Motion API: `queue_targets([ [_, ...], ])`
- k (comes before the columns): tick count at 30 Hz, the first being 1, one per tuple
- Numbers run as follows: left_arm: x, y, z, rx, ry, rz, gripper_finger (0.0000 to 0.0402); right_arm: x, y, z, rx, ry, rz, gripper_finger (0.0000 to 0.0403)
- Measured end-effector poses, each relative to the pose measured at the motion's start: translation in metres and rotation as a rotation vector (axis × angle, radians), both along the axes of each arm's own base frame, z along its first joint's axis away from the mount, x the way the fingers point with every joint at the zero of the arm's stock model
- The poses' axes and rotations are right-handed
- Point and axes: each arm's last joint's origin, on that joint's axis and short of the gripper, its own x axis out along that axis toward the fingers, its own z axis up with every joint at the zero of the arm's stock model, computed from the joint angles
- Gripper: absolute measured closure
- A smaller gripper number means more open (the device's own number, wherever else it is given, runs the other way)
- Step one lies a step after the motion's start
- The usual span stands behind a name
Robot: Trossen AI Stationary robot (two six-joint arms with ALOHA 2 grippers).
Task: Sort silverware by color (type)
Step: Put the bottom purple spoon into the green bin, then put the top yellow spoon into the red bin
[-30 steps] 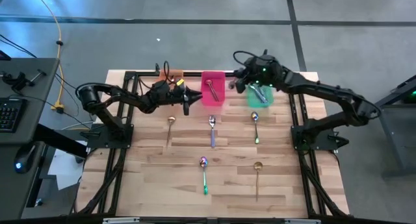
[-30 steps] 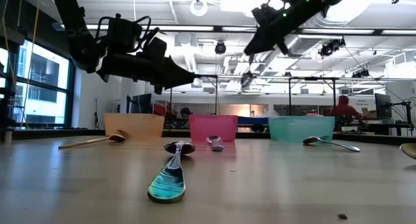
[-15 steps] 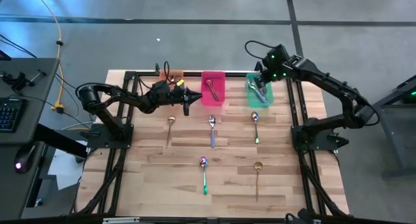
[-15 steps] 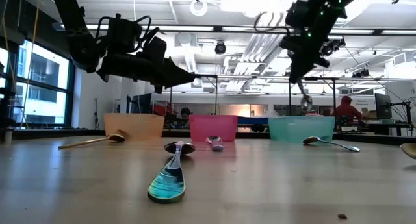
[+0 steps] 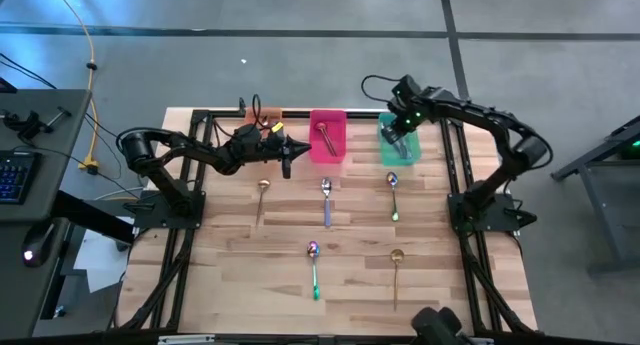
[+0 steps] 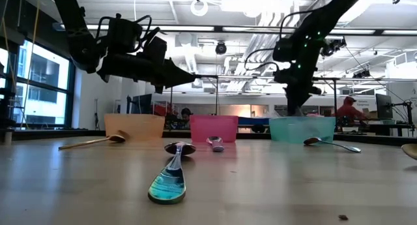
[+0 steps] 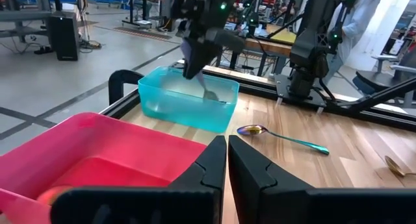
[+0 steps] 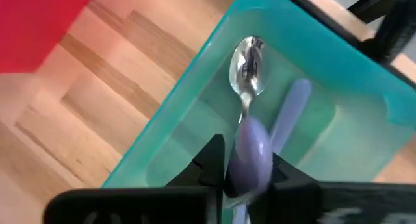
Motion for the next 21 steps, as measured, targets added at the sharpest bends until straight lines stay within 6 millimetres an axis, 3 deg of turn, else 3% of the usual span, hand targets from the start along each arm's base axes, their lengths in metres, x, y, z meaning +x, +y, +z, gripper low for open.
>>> queue_targets([
  [7,0.000,0.000,0.000,0.006,0.001,-0.001,0.0394,0.002,-0.004,-0.002,-0.024,0.010,-0.009,0.0315],
  [13,0.000,0.000,0.000,0.005,0.005,-0.002,0.0394,0.003,-0.004,0.027,-0.125,-0.022,-0.020,0.0291],
  [17,0.000,0.000,-0.001,0.005,0.010,-0.003,0.0394,0.007,0.012,0.048,-0.191,-0.070,0.036,0.0298],
  [21,0.000,0.000,-0.002,0.014,0.024,-0.005,0.0394,0.012,0.041,0.051,-0.207,-0.110,0.100,0.0325],
])
